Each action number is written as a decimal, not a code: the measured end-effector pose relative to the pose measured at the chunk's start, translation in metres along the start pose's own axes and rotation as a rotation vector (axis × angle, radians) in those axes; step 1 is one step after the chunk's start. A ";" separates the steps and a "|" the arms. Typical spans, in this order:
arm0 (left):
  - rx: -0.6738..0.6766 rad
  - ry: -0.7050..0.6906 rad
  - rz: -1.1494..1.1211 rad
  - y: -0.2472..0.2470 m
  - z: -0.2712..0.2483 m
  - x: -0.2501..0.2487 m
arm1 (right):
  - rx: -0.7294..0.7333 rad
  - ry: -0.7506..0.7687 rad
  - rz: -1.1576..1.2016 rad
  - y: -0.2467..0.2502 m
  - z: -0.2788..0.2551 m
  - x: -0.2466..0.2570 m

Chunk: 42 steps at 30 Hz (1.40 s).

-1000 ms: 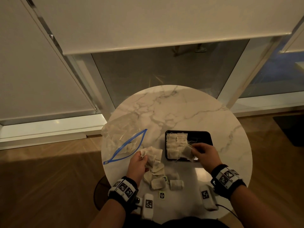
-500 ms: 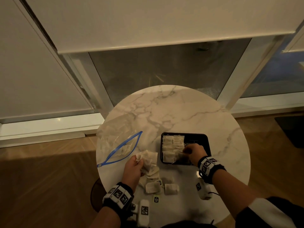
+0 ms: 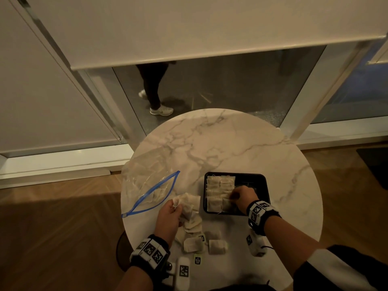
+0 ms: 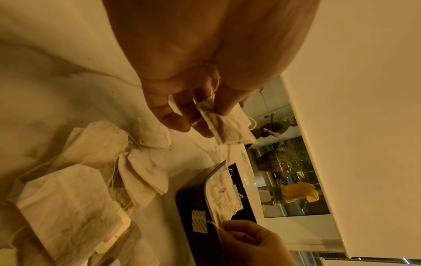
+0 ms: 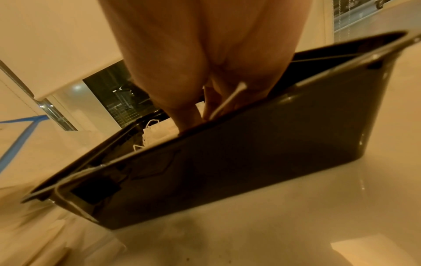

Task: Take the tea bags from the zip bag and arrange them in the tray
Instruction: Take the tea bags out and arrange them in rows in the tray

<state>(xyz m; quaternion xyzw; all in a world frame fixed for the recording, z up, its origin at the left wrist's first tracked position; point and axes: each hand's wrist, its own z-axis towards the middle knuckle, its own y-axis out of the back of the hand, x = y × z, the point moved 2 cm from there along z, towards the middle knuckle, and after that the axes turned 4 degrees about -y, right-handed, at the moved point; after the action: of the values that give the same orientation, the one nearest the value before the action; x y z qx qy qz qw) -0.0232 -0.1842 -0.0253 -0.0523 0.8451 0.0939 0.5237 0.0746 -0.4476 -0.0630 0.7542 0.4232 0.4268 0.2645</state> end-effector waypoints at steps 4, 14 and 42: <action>0.010 0.006 0.015 -0.003 0.003 -0.002 | -0.010 0.006 0.050 0.003 -0.002 0.002; 0.149 -0.016 0.034 -0.020 -0.001 -0.018 | 0.138 0.084 0.687 0.019 -0.061 0.038; 0.079 0.063 -0.099 0.007 0.007 -0.011 | -0.045 -0.120 0.250 0.020 -0.041 -0.010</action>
<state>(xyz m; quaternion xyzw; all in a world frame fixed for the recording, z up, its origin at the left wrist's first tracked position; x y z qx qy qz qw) -0.0134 -0.1757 -0.0175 -0.0762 0.8605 0.0330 0.5026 0.0449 -0.4652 -0.0317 0.8191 0.2997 0.4200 0.2508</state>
